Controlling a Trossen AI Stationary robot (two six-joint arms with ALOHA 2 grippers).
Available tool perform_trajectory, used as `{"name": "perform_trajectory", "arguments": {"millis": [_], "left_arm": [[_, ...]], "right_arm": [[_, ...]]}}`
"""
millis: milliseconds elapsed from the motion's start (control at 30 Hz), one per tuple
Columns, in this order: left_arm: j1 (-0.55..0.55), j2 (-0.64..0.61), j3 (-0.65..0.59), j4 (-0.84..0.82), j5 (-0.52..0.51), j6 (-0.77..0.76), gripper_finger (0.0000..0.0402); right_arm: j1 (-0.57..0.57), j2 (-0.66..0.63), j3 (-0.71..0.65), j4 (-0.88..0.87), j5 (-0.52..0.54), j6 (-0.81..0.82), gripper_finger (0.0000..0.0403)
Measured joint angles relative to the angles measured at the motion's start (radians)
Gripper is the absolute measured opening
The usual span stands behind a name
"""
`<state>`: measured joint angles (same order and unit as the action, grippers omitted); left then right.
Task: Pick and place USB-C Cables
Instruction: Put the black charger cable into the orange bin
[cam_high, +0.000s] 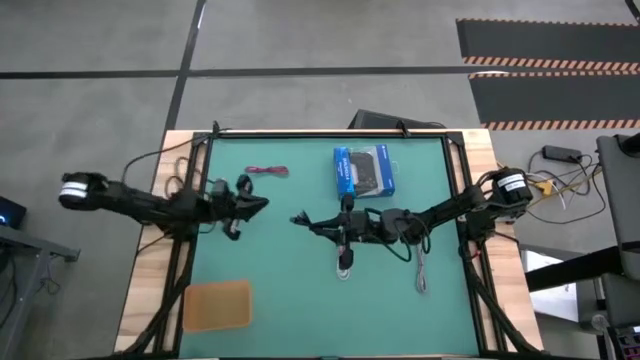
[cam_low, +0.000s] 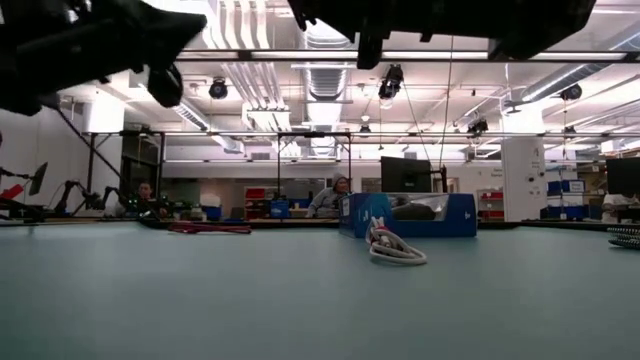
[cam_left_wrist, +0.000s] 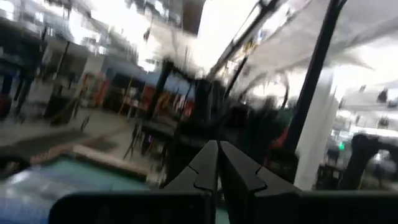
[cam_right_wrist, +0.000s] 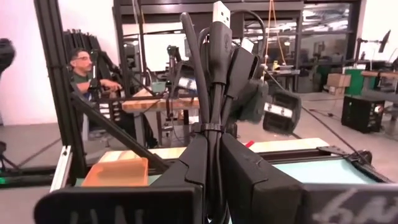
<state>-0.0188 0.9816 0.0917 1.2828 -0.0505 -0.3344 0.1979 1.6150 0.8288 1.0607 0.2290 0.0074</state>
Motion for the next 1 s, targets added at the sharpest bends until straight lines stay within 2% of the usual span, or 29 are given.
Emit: {"name": "perform_trajectory", "arguments": {"millis": [200,367,567,733,867,1000], "left_arm": [[-0.046,0.21,0.128,0.04,0.002,0.037,0.0],[-0.101,0.335,0.213,0.089,0.003,0.114,0.0],[-0.116,0.415,0.275,0.097,0.017,0.111,0.0],[-0.114,0.427,0.283,0.1,-0.011,0.106,0.0001],[-0.114,0.426,0.285,0.108,-0.013,0.106,0.0029],[-0.114,0.43,0.302,0.136,-0.013,0.106,0.0086]], "right_arm": [[-0.02,-0.002,0.0,0.009,0.0,0.052,0.002],[-0.022,0.0,0.0,0.036,0.0,0.071,0.002],[-0.022,-0.003,0.0,0.043,0.0,0.071,0.002],[-0.022,-0.001,0.0,0.046,-0.017,0.097,0.002],[-0.022,0.005,0.0,0.046,-0.023,0.105,0.002],[-0.022,0.011,0.0,0.047,-0.022,0.111,0.002]]}}
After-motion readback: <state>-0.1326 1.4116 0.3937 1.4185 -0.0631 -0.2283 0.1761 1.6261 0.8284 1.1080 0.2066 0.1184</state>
